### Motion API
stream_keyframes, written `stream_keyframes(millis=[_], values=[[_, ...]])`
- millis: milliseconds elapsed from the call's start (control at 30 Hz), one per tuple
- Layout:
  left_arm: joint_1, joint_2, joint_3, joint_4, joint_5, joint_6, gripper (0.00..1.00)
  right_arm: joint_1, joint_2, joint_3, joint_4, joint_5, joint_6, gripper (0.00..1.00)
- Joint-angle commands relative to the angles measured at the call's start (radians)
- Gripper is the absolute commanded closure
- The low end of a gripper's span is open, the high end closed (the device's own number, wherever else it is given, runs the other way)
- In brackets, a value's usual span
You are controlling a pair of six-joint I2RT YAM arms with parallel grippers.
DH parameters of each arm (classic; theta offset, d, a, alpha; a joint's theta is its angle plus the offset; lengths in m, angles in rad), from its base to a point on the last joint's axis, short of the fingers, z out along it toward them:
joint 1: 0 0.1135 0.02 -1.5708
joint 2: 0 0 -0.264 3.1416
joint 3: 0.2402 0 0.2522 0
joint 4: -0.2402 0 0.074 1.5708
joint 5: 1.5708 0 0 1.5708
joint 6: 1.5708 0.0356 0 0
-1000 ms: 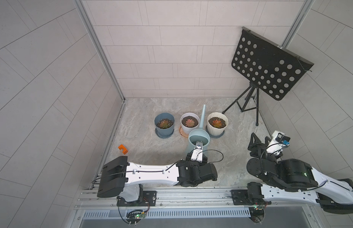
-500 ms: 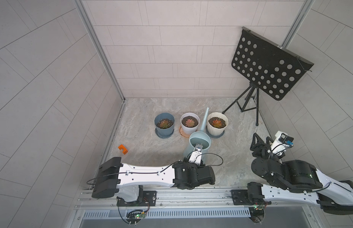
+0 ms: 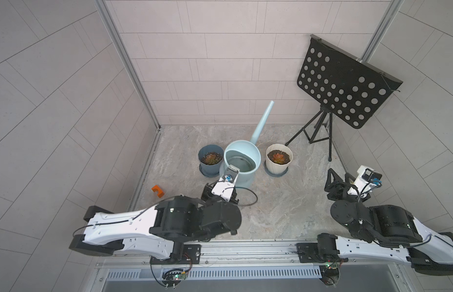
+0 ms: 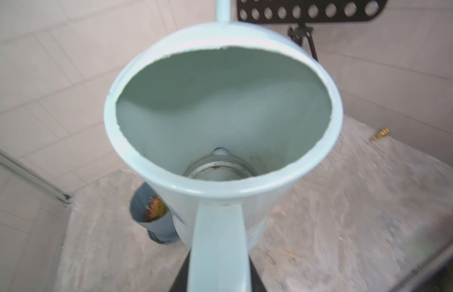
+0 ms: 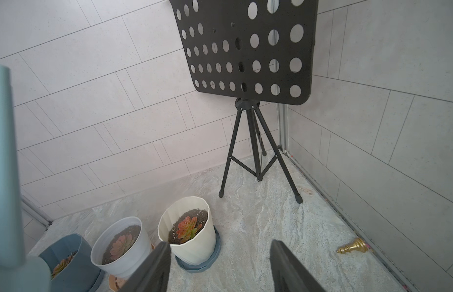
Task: Water the succulent around the soil edge
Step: Pick up the watering can from the center of the board, then water the soil of the potted plant with water.
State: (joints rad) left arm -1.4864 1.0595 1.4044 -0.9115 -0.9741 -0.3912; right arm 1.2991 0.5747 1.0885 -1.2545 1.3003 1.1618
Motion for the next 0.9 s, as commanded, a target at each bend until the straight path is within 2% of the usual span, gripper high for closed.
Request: stream_keyframes(millis=[0, 133, 167, 233, 300, 367, 467, 567, 633, 767, 867], values=[[0.179, -0.041, 0.052, 0.131, 0.021, 0.383, 1.00, -0.004, -0.006, 0.020, 0.005, 0.030, -0.046, 0.34], [0.522, -0.012, 0.136, 0.123, 0.417, 0.496, 0.98, -0.005, 0.003, 0.033, 0.013, 0.038, -0.065, 0.34], [0.604, 0.012, 0.174, 0.086, 0.494, 0.512, 0.98, -0.004, 0.006, 0.038, 0.014, 0.041, -0.071, 0.34], [0.718, 0.054, 0.230, 0.009, 0.575, 0.561, 0.97, -0.004, 0.014, 0.047, 0.015, 0.050, -0.082, 0.34], [0.790, 0.070, 0.252, -0.042, 0.517, 0.629, 0.98, -0.006, 0.023, 0.056, 0.018, 0.060, -0.093, 0.34], [0.833, 0.057, 0.235, -0.050, 0.407, 0.707, 0.98, -0.006, 0.027, 0.064, 0.019, 0.073, -0.106, 0.35], [0.919, 0.024, 0.216, -0.077, 0.348, 0.785, 0.99, -0.007, 0.031, 0.071, 0.024, 0.093, -0.127, 0.35], [0.991, -0.031, 0.145, -0.046, 0.286, 0.892, 0.99, -0.011, 0.031, 0.077, 0.030, 0.110, -0.152, 0.35], [1.002, -0.083, 0.069, 0.007, 0.244, 0.969, 1.00, -0.013, 0.031, 0.080, 0.034, 0.121, -0.168, 0.35], [1.005, -0.181, -0.075, 0.059, 0.266, 1.101, 1.00, -0.020, 0.030, 0.084, 0.039, 0.133, -0.192, 0.36], [1.003, -0.268, -0.183, 0.072, 0.330, 1.178, 1.00, -0.027, 0.031, 0.084, 0.046, 0.138, -0.214, 0.36]])
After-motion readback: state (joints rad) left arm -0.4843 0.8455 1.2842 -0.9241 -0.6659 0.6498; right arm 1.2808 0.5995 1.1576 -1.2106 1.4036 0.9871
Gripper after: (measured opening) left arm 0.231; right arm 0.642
